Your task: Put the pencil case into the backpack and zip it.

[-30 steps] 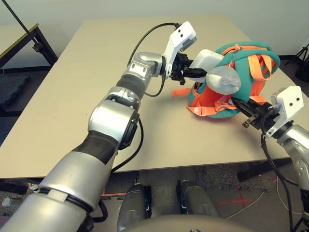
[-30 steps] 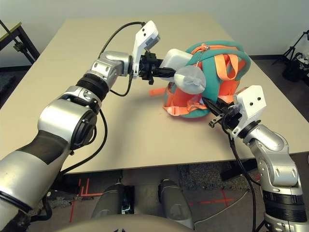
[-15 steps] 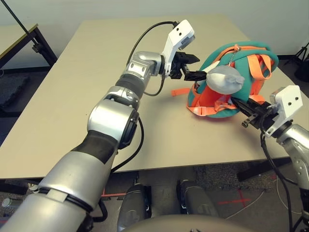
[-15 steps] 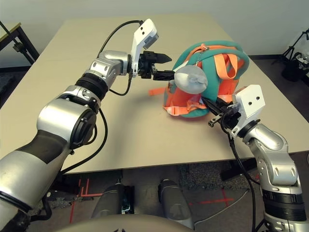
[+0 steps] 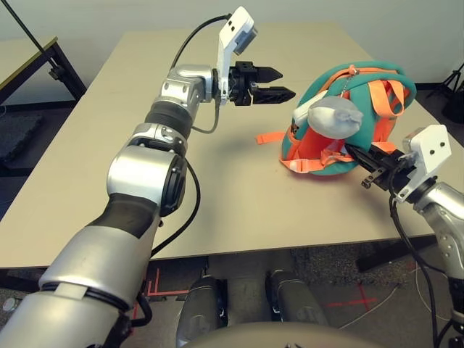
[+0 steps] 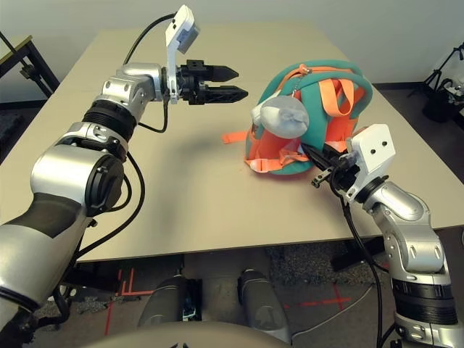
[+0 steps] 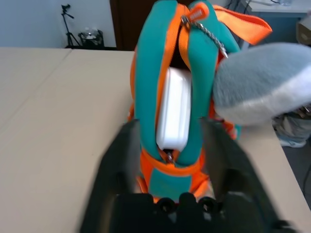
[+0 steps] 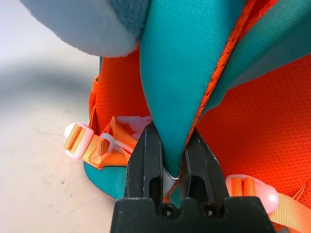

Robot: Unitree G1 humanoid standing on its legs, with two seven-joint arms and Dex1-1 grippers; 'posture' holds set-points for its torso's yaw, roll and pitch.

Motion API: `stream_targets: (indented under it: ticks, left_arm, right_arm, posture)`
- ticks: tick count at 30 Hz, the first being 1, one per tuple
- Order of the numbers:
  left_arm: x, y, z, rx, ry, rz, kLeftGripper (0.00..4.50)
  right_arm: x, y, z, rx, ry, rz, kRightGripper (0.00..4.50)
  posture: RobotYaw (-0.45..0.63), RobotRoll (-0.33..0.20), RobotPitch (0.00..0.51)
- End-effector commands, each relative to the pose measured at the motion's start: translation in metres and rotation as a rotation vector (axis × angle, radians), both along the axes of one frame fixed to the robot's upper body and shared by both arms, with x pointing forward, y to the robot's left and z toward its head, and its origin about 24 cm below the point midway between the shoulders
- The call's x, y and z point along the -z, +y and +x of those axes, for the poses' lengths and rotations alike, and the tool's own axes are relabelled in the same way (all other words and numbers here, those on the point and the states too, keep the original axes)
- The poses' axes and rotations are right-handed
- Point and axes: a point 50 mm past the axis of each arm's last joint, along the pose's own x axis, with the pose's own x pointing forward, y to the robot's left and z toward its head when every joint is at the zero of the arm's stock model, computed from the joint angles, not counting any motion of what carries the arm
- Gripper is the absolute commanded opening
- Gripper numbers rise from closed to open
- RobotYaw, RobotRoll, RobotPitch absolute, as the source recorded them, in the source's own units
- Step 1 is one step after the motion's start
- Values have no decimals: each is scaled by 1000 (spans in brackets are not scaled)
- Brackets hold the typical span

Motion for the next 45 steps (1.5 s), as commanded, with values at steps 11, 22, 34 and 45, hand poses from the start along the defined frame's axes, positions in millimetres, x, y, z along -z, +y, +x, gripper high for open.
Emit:
stream_targets:
  ticks: [11,22,34,45]
  left_arm:
    - [20,-24,-6,16,40,-6,0]
    - [32,-41,-4,-39,63,5,0]
    - [40,-52,-3,-86,78,15,0]
    - [49,-78,-10,-84,101,29,0]
  right_arm:
    - [0,4,3,-27,-1,-13,194]
    - [0,3,0,-18,-3,-12,194]
    - [1,4,-4,-14,-5,-9,194]
    - [-2,6,-4,-24,-12,-16,194]
  posture:
    - [-302,0,34]
    - [-331,0,38]
    - [-348,0,41]
    - [-376,0,40]
